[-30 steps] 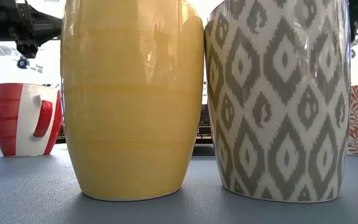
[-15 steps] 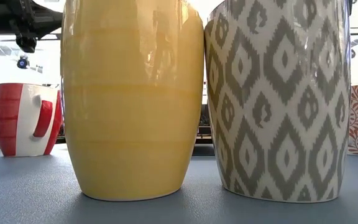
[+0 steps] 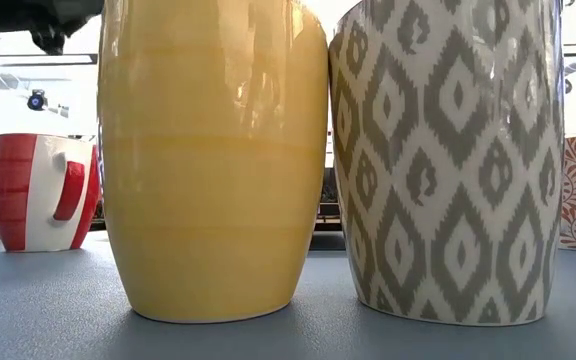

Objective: Place coffee mugs
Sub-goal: Put the top gray patterned mug on the shelf

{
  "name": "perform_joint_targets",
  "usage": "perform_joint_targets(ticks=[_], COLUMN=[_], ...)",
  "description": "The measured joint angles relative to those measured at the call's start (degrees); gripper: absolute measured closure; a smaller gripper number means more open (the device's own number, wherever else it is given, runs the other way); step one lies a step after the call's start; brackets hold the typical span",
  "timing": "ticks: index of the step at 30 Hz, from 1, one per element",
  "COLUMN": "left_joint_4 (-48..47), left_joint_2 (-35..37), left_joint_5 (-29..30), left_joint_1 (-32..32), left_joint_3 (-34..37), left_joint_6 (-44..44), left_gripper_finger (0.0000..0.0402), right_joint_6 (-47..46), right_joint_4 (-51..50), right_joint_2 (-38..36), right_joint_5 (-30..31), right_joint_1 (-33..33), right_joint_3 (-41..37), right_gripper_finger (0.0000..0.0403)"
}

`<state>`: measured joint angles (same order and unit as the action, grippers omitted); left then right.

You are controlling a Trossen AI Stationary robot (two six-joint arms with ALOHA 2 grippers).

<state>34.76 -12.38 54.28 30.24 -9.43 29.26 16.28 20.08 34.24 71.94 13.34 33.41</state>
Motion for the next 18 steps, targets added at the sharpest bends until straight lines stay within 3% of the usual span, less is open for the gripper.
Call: perform_joint_targets(ticks=[3, 11, 18], left_joint_4=[-0.48, -3.04, -3.18], left_joint_2=[-3.25, -12.19, -16.38], left_joint_5=[9.36, 12.21, 25.50], left_joint_1=[-0.02, -0.98, -3.16], left_joint_3=[-2.24, -7.54, -10.10], left_joint_6=[-0.50, -2.78, -2.98], left_gripper_finger=[0.0359, 0.0359, 0.0359], right_joint_6=[-3.54, -17.27, -27.04], right_joint_4=[-4.33, -17.89, -26.48], right_joint_2=[0.00, 0.89, 2.47], right_joint_5=[-0.73, -11.15, -20.93], right_joint_1=[-1.64, -8.68, -17.53], right_joint_3=[-0.02, -0.07, -0.07], right_gripper_finger=[0.0296, 0.0296, 0.0296])
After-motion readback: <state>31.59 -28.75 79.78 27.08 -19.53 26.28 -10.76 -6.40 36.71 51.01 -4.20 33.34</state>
